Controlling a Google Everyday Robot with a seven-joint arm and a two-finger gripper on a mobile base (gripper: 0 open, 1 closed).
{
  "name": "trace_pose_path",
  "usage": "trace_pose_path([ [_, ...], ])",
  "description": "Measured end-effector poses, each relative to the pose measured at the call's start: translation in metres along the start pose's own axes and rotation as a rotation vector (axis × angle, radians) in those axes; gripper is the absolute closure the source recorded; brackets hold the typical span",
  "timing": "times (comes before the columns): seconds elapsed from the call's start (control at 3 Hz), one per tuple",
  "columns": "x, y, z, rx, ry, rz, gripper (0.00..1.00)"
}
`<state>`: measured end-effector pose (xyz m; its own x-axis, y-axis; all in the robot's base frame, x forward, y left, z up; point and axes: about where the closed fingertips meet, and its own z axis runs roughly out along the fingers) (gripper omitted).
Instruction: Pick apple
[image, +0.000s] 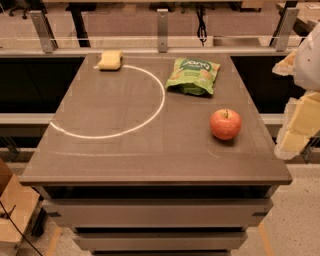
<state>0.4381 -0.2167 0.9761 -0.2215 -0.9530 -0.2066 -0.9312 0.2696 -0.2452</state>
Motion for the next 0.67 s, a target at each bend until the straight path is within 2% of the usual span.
trace_pose_path([
  [0.33, 0.0, 0.0, 0.0, 0.0, 0.0, 0.0, 0.0],
  [0.67, -0.0038, -0.0023, 0.0, 0.002, -0.054, -0.008, 0.0],
])
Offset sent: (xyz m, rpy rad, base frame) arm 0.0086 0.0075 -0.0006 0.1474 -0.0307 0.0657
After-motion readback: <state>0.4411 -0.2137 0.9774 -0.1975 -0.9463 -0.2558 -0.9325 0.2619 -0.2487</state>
